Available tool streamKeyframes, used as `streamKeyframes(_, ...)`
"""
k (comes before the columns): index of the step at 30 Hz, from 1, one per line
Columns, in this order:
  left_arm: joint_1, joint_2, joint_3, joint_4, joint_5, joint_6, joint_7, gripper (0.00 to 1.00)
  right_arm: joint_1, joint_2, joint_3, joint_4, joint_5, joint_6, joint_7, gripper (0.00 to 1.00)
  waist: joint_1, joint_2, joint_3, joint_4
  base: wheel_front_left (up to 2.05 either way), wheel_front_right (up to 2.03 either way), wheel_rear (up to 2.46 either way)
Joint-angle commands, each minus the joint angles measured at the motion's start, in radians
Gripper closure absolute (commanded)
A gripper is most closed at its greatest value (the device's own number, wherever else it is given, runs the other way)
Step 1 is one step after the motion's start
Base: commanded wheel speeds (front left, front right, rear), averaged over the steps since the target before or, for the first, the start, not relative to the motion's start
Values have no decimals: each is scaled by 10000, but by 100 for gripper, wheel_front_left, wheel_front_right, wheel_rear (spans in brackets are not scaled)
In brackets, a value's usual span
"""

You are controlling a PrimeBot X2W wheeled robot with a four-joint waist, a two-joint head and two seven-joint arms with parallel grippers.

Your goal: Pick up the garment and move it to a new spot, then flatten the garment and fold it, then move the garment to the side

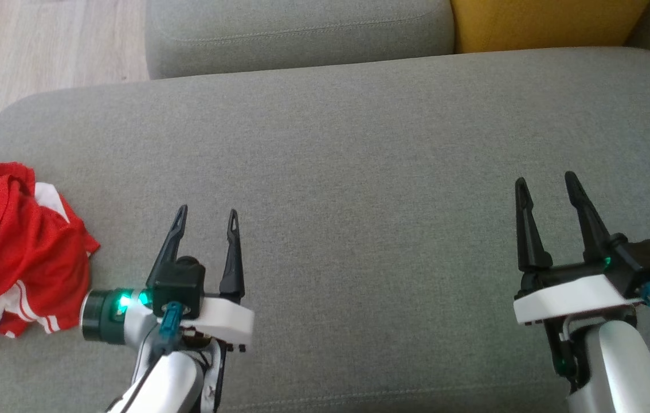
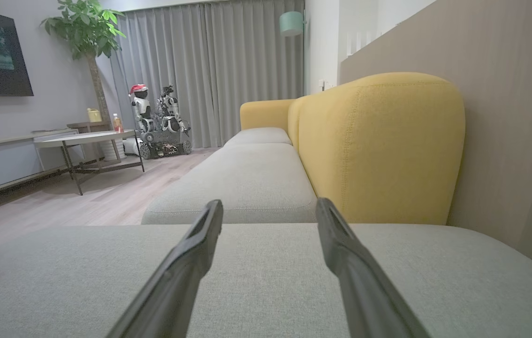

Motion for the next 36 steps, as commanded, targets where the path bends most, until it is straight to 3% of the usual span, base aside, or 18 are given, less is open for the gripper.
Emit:
streamKeyframes(1, -655, 236, 207, -422, 240, 162, -114, 0, -650, -64, 239, -352, -226, -6, -179, 0, 0, 0, 7, 3, 0, 0, 0)
streamKeyframes(4, -624, 167, 215, -720, 65, 459, -202, 0, -674, -65, 236, -299, -182, -6, -268, 0, 0, 0, 29, 11, 0, 0, 0)
streamKeyframes(8, -455, 65, 389, -946, -153, 344, -318, 0, -652, -67, 202, -56, 211, -7, -385, 0, 0, 0, 45, 36, 0, 0, 0)
streamKeyframes(11, -89, -344, 1030, -1040, -685, -23, -405, 0, -653, -69, 204, 249, 668, -7, -473, 0, 0, 0, 41, 58, 0, 0, 0)
streamKeyframes(14, 240, -672, 1677, -903, -696, -676, -493, 0, -705, -70, 281, 635, 1131, -7, -562, 0, 0, 0, 29, 56, 0, 0, 0)
streamKeyframes(18, 571, -1195, 2434, -570, -298, -1433, -610, 0, -851, -72, 397, 1183, 1471, -7, -680, 0, 0, 0, 26, 36, 0, 0, 0)
streamKeyframes(24, 744, -1776, 3242, -269, 756, -2291, -747, 0, -1038, -74, 452, 1468, 976, -7, -818, 0, 0, 0, 31, 4, 0, 0, 0)
streamKeyframes(30, 837, -2107, 3787, -166, 1181, -2846, -747, 0, -1076, -74, 424, 1531, 921, -7, -818, 0, 0, 0, 20, -14, 0, 0, 0)
streamKeyframes(36, 858, -2255, 4034, -127, 1392, -3132, -747, 0, -1069, -74, 442, 1539, 873, -7, -818, 0, 0, 0, 38, 96, 0, 0, 0)
